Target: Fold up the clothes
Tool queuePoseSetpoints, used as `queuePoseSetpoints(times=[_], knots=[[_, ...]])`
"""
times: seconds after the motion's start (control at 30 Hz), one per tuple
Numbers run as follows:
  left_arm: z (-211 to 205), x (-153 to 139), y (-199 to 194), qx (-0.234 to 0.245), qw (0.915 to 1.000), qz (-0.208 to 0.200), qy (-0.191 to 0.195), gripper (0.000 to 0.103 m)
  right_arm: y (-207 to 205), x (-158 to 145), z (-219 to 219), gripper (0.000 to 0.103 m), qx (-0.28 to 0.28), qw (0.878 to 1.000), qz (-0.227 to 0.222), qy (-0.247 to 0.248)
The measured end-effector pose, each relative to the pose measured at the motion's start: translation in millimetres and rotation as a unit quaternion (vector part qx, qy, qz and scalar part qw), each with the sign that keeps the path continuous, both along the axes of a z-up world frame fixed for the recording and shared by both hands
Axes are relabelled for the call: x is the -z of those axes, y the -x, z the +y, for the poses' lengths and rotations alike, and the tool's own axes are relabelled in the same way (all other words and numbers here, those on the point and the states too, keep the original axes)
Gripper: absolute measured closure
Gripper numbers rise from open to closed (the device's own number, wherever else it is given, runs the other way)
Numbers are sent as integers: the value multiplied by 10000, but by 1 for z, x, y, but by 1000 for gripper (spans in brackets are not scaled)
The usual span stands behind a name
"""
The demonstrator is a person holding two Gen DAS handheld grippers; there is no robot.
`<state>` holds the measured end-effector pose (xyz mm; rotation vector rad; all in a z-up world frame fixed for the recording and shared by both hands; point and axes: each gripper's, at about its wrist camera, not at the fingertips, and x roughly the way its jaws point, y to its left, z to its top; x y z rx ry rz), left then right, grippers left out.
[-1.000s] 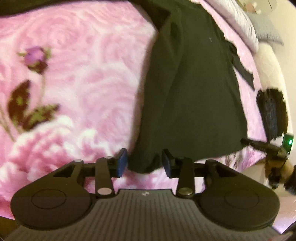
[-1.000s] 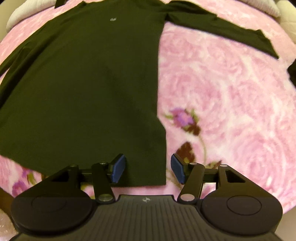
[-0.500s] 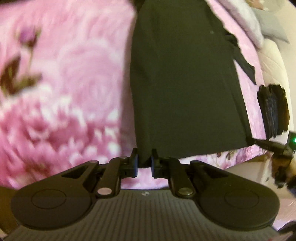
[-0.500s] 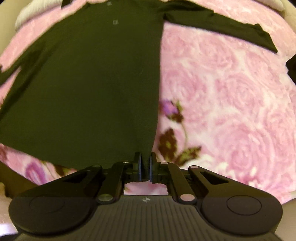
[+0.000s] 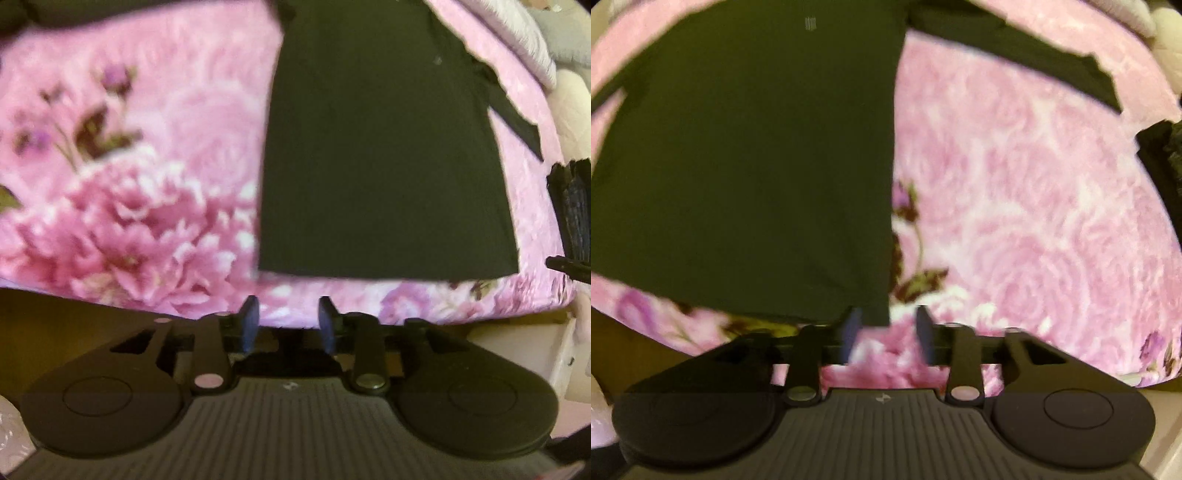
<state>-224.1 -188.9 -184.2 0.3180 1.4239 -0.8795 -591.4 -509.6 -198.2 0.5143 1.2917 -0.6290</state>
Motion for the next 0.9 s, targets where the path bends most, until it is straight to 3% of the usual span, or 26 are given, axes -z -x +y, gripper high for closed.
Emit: queuePoseSetpoints(times=[0.07, 0.17, 0.2, 0.33, 0.47, 0.57, 0.77, 0.9], knots=[[2, -13, 6, -25, 9998, -172, -24, 50, -15, -27, -1, 35, 60, 9996, -230, 126], [-9, -42, 14, -162, 9988, -453, 133, 35, -26, -66, 4, 18, 129, 9977, -585, 328], [-12, -52, 16, -226, 9980, -554, 197, 33, -29, -79, 6, 17, 127, 9965, -729, 381], [-14, -90, 19, -543, 9929, -940, 496, 3, -46, -113, 10, 15, 27, 9921, -1161, 467], [-5, -120, 16, -839, 9852, -1267, 790, 1, -64, -144, 20, 15, -129, 9876, -1471, 527], [10, -136, 7, -760, 9807, -1617, 792, 1, -72, -152, 22, 15, -287, 9845, -1652, 521], [36, -146, -44, 102, 9694, -2435, 300, 1, -101, -154, 39, 15, -676, 9795, -1834, 494], [53, -132, -110, 480, 9614, -2710, 62, 1, -134, -157, 65, 15, -968, 9728, -2057, 445]])
